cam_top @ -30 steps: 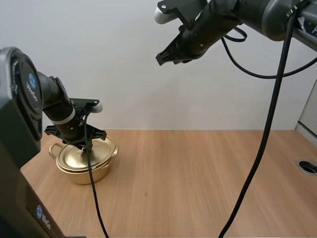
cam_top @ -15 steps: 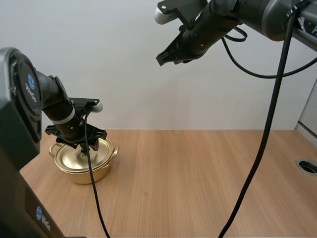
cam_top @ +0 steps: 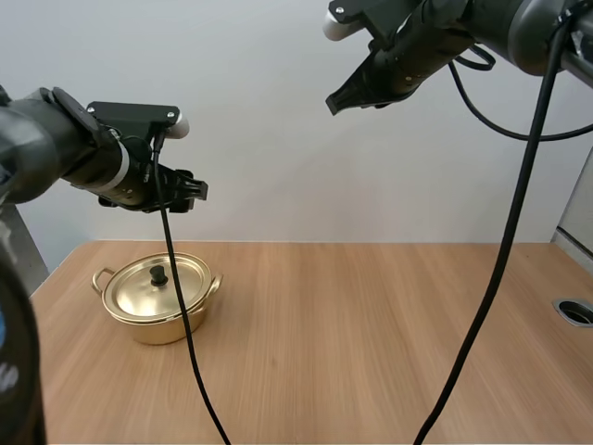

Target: Open the pot, put the car inside, and close it

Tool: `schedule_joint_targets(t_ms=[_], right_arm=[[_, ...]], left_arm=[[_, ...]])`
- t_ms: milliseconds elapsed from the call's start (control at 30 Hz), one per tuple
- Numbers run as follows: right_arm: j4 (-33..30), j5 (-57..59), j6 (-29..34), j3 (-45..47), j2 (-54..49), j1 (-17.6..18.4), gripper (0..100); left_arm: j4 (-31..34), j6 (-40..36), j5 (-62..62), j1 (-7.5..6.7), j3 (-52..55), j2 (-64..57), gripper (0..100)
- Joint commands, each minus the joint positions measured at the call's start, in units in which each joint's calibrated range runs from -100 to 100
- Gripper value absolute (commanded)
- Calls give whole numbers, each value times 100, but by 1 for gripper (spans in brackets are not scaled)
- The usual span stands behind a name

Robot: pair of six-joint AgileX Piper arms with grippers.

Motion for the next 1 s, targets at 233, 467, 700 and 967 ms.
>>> schedule_joint_targets(t_ms=[233, 467, 700, 967], right_arm=[[1626, -60, -969, 4, 0, -253, 0], [2009, -20, -1157, 4, 0, -253, 0], [1898, -163, -1172, 804, -451, -352, 0], [1863, -1868, -1177, 2968, -2195, -510, 0]], left_arm=[[-1857, 623, -50, 2, 1221, -4759, 100], [-914, -448, -1008, -120, 1845, -5880, 100], [724, -1061, -2854, -593, 3288, -6072, 100], [1199, -1518, -4461, -1003, 4963, -6377, 100]])
